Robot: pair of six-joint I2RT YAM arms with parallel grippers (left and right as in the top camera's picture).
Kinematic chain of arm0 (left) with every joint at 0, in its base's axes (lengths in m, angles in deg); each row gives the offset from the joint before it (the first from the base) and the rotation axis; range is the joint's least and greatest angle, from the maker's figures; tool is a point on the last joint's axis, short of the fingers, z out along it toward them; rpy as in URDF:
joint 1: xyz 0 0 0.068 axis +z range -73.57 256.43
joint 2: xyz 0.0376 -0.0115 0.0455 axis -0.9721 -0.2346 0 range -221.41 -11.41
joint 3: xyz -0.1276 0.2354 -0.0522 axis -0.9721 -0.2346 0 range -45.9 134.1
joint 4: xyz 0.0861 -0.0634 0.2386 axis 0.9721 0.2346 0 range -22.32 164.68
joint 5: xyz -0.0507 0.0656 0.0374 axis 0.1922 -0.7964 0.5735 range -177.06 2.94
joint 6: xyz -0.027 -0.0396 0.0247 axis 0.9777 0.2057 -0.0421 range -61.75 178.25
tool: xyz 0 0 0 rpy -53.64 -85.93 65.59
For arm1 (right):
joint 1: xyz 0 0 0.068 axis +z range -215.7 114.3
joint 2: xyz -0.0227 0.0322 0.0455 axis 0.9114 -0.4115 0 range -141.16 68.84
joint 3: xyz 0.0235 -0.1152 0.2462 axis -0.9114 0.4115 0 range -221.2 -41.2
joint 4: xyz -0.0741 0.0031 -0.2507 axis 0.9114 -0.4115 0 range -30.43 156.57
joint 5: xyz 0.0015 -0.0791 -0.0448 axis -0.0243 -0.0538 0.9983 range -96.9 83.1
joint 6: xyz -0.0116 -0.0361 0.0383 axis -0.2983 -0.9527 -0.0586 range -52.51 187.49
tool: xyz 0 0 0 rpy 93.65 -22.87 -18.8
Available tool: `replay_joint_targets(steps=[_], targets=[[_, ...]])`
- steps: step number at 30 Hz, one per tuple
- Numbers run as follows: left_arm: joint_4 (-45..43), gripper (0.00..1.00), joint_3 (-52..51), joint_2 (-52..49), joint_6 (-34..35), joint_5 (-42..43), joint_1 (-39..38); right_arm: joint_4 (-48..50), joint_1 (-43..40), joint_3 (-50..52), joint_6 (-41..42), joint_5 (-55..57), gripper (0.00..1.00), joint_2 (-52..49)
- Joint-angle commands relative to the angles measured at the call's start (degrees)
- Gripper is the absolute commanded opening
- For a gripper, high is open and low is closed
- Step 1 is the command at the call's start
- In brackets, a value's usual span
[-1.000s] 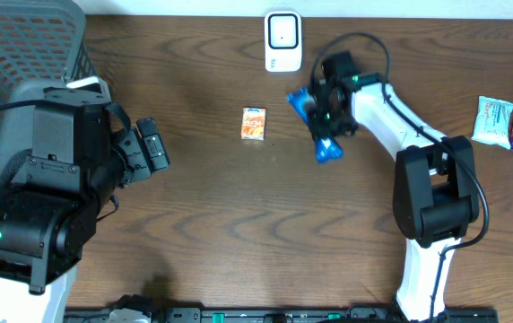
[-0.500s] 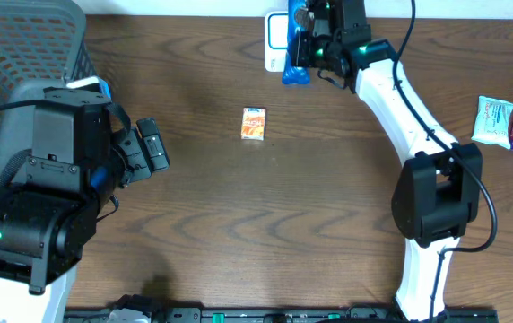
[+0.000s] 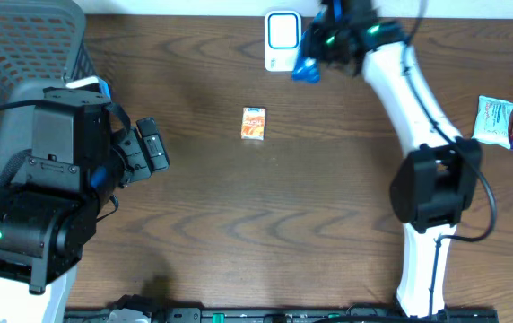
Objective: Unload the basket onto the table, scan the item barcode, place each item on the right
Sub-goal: 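Carry the Oreo pack right and drop it on the pile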
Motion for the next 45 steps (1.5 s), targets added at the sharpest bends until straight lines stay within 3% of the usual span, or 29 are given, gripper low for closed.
replay_joint_targets(steps=[1,8,12,16,17,19,22,24,27,33,36,38,39,43,45], targets=[[0.0,0.98,0.2,0.0,-0.7,-0.7,0.3,-7.7,-6.8,-9.8,-4.4,8.3,0.01,1.3],[0.0,0.98,0.2,0.0,-0.7,-0.7,0.3,-22.1,-19.5,-11.2,-14.8,18.3,0.01,1.1],[0.0,0.98,0.2,0.0,-0.7,-0.7,0.3,-22.3,-26.8,-6.0,-21.5,24.0,0.01,1.0],[0.0,0.98,0.2,0.0,-0.7,-0.7,0.3,-17.7,-31.6,0.2,-22.6,26.9,0.01,0.9],[0.0,0.98,0.2,0.0,-0.7,-0.7,0.3,-15.6,-33.0,2.3,-22.6,27.7,0.07,0.9],[0.0,0.98,0.2,0.0,-0.7,-0.7,0.3,-12.8,-35.0,5.2,-22.6,30.3,0.4,0.9],[0.0,0.98,0.2,0.0,-0.7,-0.7,0.3,-12.5,-36.5,5.8,-22.5,32.1,0.59,0.9],[0.0,0.98,0.2,0.0,-0.7,-0.7,0.3,-13.3,-36.8,5.2,-21.6,31.6,0.67,0.9],[0.0,0.98,0.2,0.0,-0.7,-0.7,0.3,-15.3,-35.9,4.1,-21.3,26.4,0.7,1.0],[0.0,0.98,0.2,0.0,-0.7,-0.7,0.3,-19.2,-30.9,2.5,-21.3,-1.4,0.69,0.9],[0.0,0.98,0.2,0.0,-0.7,-0.7,0.3,-21.6,-26.0,3.3,-21.3,-12.9,0.78,0.9],[0.0,0.98,0.2,0.0,-0.7,-0.7,0.3,-22.0,-21.6,4.5,-21.3,-14.5,0.85,0.9],[0.0,0.98,0.2,0.0,-0.7,-0.7,0.3,-21.6,-18.6,5.4,-21.3,-14.3,0.99,0.9],[0.0,0.98,0.2,0.0,-0.7,-0.7,0.3,-17.6,-9.4,9.5,-20.0,-14.4,0.99,0.7],[0.0,0.98,0.2,0.0,-0.7,-0.7,0.3,-12.2,-3.6,13.3,-13.9,-14.4,0.99,0.7]])
